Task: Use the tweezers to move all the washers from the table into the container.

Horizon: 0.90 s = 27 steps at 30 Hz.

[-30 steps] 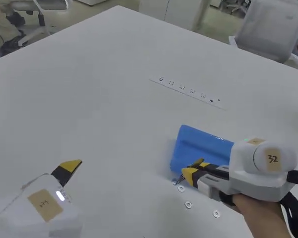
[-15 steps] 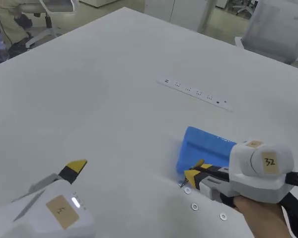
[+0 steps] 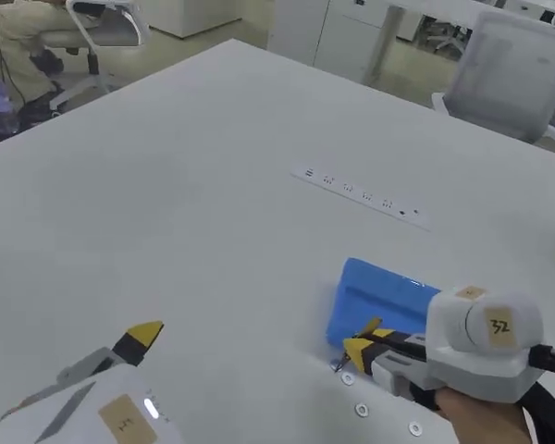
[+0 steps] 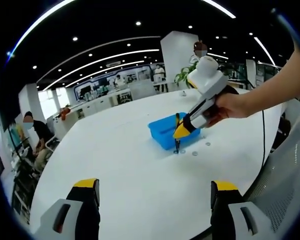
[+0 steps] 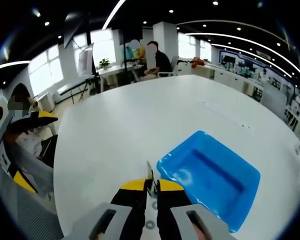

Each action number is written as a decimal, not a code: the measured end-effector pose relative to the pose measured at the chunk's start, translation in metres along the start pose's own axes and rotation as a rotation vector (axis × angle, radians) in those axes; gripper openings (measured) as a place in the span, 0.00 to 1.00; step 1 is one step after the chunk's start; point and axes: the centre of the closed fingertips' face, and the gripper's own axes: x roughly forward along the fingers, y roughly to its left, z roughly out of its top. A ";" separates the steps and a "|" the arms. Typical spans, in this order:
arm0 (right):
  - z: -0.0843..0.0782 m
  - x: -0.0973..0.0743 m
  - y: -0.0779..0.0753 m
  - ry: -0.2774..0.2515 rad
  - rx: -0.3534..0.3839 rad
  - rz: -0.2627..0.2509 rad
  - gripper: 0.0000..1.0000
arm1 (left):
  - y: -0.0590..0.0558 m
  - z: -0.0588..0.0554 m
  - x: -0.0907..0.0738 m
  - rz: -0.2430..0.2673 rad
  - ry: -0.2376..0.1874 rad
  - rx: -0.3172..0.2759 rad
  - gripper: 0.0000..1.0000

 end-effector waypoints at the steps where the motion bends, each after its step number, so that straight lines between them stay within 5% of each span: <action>1: 0.000 0.000 0.000 0.001 0.000 0.000 0.03 | 0.000 0.000 0.000 -0.001 -0.001 0.002 0.94; 19: 0.016 -0.017 0.008 -0.023 -0.011 -0.014 0.02 | -0.002 0.000 0.000 0.004 0.000 0.052 0.93; 27: 0.014 -0.020 0.005 -0.037 0.040 -0.011 0.02 | -0.001 0.000 0.000 0.012 0.002 0.062 0.91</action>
